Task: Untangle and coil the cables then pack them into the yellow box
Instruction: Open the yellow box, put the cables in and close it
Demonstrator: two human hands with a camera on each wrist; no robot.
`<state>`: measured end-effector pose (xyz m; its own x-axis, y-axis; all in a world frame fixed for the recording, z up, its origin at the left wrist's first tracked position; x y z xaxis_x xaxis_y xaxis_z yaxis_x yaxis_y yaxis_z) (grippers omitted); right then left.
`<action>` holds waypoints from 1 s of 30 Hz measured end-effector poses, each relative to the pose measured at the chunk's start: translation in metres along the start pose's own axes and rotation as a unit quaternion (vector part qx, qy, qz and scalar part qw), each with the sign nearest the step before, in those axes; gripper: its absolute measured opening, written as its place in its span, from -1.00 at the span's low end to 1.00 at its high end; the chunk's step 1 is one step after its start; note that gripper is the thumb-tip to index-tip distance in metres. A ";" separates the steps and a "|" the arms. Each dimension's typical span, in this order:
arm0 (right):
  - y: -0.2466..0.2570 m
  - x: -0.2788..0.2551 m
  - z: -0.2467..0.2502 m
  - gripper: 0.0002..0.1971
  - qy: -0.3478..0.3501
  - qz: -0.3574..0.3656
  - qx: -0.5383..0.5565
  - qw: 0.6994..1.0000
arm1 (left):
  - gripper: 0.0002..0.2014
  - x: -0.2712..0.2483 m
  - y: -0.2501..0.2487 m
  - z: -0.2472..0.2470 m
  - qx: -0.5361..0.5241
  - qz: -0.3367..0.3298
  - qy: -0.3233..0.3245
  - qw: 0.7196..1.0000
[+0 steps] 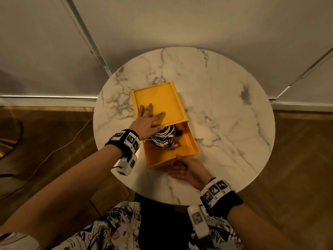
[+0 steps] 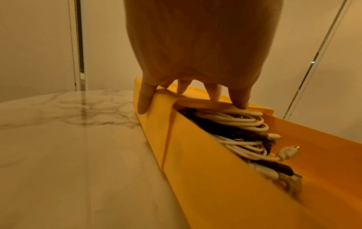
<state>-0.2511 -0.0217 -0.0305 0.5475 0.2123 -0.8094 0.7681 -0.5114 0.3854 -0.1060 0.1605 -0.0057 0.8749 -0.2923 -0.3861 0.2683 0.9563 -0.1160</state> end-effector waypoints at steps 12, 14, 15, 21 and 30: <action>0.009 0.016 -0.018 -0.70 0.021 0.029 -0.011 0.999 | -0.38 0.003 0.003 0.000 0.022 -0.003 -0.009 1.000; 0.011 0.018 -0.021 -0.68 0.022 0.027 -0.006 0.999 | -0.39 0.004 0.004 0.000 0.023 -0.003 -0.009 1.000; 0.013 0.018 -0.022 -0.70 0.023 0.027 -0.008 0.999 | -0.39 0.005 0.004 0.000 0.024 -0.003 -0.009 1.000; 0.027 0.026 -0.027 -0.73 0.025 0.038 -0.013 0.999 | -0.35 0.006 0.006 0.000 0.027 0.004 -0.007 1.000; 0.042 0.032 -0.034 -0.66 0.053 0.047 -0.041 0.997 | 0.00 0.001 0.006 0.007 0.025 0.003 0.041 0.999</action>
<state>-0.1899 -0.0080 -0.0254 0.6466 0.2559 -0.7186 0.7344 -0.4636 0.4957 -0.1009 0.1656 -0.0004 0.8410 -0.2839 -0.4606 0.2848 0.9561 -0.0693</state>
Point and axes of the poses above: each hand's wrist, its own x-axis towards the middle knuckle, its own z-axis out of the back of the hand, y = z × x, the point moved 3 cm from there along x, towards the middle knuckle, and after that the axes turned 15 degrees about x, right-handed, at the moved point
